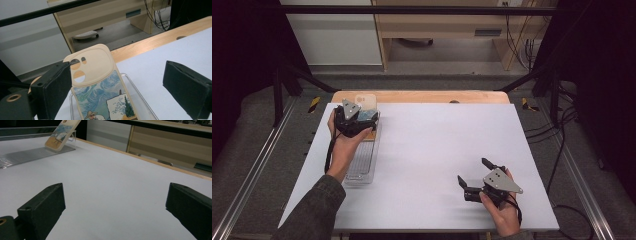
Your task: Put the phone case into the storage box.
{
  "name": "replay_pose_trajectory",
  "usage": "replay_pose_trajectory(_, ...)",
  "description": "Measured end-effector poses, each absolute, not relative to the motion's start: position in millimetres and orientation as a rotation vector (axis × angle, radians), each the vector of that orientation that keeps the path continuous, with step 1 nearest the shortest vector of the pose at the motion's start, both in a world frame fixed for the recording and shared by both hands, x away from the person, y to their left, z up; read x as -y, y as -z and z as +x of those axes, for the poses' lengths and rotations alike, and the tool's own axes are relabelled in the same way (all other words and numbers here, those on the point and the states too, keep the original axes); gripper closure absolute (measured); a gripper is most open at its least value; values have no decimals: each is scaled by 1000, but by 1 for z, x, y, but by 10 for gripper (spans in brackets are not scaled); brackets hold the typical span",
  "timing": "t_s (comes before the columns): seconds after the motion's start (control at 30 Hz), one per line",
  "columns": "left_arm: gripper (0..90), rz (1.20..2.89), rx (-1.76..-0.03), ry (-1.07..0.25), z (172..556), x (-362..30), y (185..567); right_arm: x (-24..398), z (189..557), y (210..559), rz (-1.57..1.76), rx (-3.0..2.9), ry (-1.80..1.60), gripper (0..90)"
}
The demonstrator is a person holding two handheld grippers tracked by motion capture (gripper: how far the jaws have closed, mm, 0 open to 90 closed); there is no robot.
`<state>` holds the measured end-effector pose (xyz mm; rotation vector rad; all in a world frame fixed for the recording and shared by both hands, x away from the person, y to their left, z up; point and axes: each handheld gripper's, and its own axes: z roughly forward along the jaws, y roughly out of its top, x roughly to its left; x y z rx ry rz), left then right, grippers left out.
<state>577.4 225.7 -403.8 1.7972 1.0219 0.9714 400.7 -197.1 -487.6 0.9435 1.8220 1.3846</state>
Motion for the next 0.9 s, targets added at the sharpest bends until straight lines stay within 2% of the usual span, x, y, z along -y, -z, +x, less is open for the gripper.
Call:
replay_pose_trajectory(0.3, 61, 1906, -895, -1067, 570, -214, 401, 198, 400, 488, 938, -1824, -1381, 24)
replay_pose_trajectory(0.9, 48, 1985, -777, -1096, 555, -202, 402, 194, 398, 486, 919, -1830, -1358, 24)
